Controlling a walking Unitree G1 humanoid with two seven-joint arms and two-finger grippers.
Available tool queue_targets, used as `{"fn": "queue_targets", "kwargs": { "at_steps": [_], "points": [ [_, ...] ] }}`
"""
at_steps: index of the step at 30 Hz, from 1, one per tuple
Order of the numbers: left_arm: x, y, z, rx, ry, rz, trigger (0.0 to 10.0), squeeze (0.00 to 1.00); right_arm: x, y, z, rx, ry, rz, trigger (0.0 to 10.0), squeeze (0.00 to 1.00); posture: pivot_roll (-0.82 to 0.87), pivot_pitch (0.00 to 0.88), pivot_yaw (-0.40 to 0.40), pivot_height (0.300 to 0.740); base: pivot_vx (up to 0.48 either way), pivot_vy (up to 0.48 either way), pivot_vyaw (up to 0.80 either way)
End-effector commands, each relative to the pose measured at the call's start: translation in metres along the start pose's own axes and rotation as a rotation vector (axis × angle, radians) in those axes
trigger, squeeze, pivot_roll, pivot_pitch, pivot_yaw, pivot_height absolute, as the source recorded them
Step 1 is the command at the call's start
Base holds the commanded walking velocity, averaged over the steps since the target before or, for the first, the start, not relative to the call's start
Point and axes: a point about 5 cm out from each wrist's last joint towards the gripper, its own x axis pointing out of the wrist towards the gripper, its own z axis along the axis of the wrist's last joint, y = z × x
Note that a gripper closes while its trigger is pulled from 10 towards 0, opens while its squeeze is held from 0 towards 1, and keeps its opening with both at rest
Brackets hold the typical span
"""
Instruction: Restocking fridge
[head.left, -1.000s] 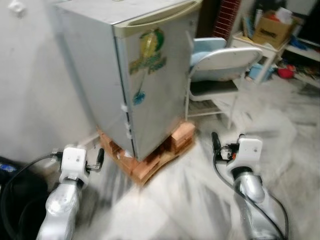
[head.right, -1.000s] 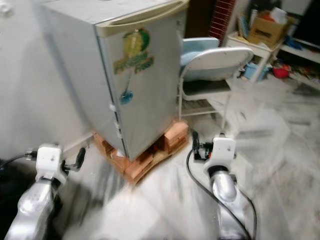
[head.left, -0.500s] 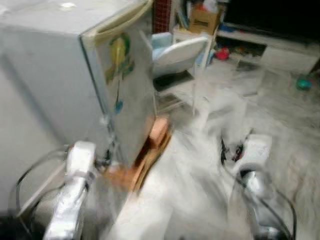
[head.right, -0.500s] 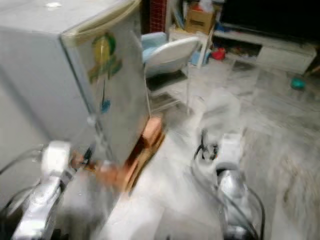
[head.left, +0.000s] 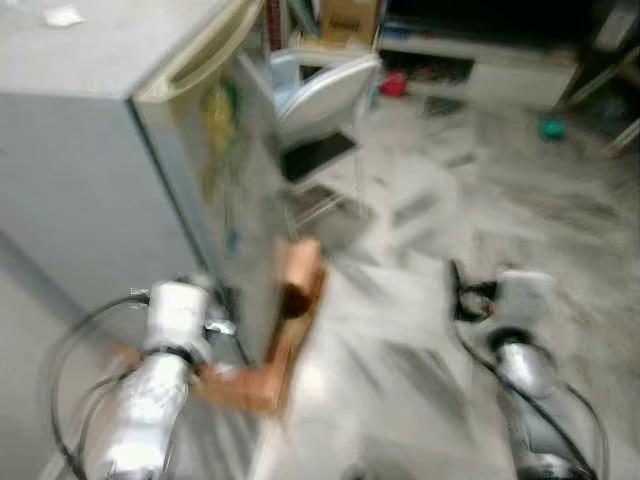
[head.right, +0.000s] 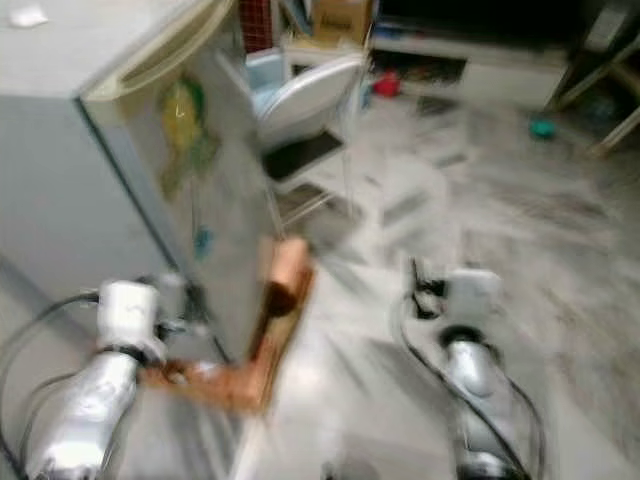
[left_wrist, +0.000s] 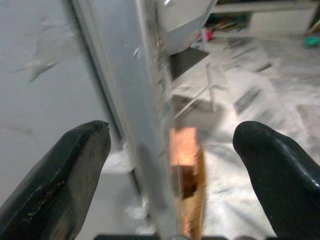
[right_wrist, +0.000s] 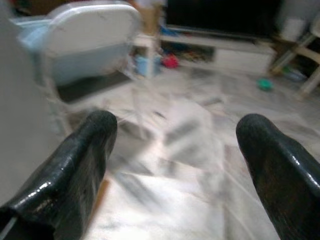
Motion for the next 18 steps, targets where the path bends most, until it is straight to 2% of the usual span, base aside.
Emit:
{"fn": "queue_targets", "kwargs": {
  "at_steps": [1, 11, 13, 14, 15, 16, 18],
  "points": [
    [-0.006, 0.013, -0.003, 0.023, 0.016, 0.031, 10.0, 0.00, 0.003, 0.010, 0.007, 0.010, -0.033, 0.028, 10.0, 0.00, -0.03, 0.000, -0.002, 0.740, 0.000, 0.000, 0.00],
    [-0.005, 0.011, -0.005, 0.004, 0.021, 0.040, 10.0, 0.00, 0.002, 0.011, 0.005, -0.005, -0.026, 0.028, 10.0, 0.00, -0.03, 0.000, -0.007, 0.740, 0.000, 0.000, 0.00],
    [-0.003, 0.009, -0.005, 0.001, 0.021, 0.016, 10.0, 0.00, 0.002, 0.011, 0.005, -0.006, -0.023, 0.028, 10.0, 0.00, -0.03, 0.000, -0.010, 0.740, 0.000, 0.000, 0.00],
    [0.001, 0.003, -0.004, 0.043, 0.020, -0.042, 10.0, 0.00, 0.002, 0.010, 0.003, -0.007, -0.007, 0.028, 10.0, 0.00, -0.03, 0.000, -0.013, 0.740, 0.000, 0.000, 0.00],
    [0.001, 0.003, -0.004, 0.043, 0.020, -0.042, 10.0, 0.00, 0.002, 0.010, 0.003, -0.007, -0.007, 0.028, 10.0, 0.00, -0.03, 0.000, -0.013, 0.740, 0.000, 0.000, 0.00],
    [0.003, 0.001, -0.004, 0.067, 0.021, -0.071, 10.0, 0.00, 0.001, 0.010, 0.002, -0.008, 0.001, 0.029, 10.0, 0.00, -0.04, 0.000, -0.016, 0.740, 0.000, 0.000, -0.80],
    [0.006, 0.002, -0.005, 0.065, 0.026, -0.068, 10.0, 0.00, 0.000, 0.010, 0.002, -0.010, 0.000, 0.033, 10.0, 0.00, -0.05, 0.000, -0.015, 0.740, 0.000, 0.000, -0.80]
  ]
}}
